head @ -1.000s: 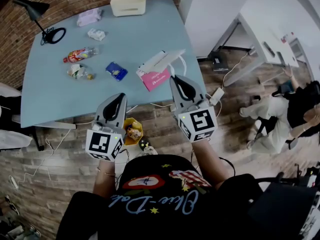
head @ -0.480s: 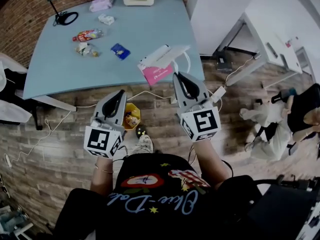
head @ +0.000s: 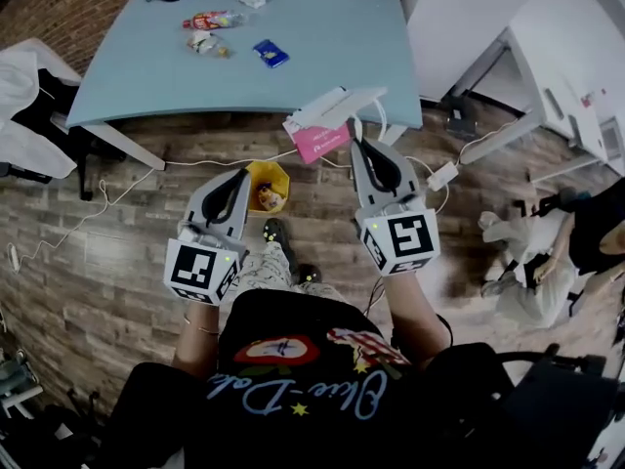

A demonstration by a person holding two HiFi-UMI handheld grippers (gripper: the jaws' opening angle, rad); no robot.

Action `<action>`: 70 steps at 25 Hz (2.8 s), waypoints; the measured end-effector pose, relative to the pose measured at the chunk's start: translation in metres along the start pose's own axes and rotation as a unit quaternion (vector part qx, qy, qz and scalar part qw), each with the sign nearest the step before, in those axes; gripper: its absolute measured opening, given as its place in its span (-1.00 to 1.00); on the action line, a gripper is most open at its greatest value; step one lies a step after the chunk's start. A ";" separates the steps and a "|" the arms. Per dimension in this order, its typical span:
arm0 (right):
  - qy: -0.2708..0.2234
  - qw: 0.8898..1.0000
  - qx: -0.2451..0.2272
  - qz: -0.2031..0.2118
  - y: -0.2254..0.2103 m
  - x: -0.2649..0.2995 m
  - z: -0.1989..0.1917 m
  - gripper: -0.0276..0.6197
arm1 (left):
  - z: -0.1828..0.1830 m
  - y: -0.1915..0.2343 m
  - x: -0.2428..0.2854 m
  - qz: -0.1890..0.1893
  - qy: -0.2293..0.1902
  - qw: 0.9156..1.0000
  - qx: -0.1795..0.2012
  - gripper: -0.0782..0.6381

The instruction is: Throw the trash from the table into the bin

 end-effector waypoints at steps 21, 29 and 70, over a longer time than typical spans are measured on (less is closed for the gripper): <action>0.045 0.999 0.028 0.010 0.079 0.029 -0.036 -0.88 | -0.022 0.059 -0.033 -0.017 0.008 1.000 -0.011 -0.76; 0.065 0.996 0.054 -0.008 0.107 0.064 -0.055 -0.88 | -0.030 0.098 -0.017 -0.054 0.013 0.998 -0.025 -0.76; 0.191 0.972 0.132 0.026 0.169 0.158 -0.289 -0.88 | -0.194 0.168 0.026 -0.028 0.081 0.993 -0.085 -0.76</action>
Point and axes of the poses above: the fingertips, and each gripper's own axes: x forward along the fingers, y to its left, z out of its top, the point moved 6 cm from there along -x, backward along the fingers, and after that the axes turned 2 degrees about -x, right-handed, at the moved point
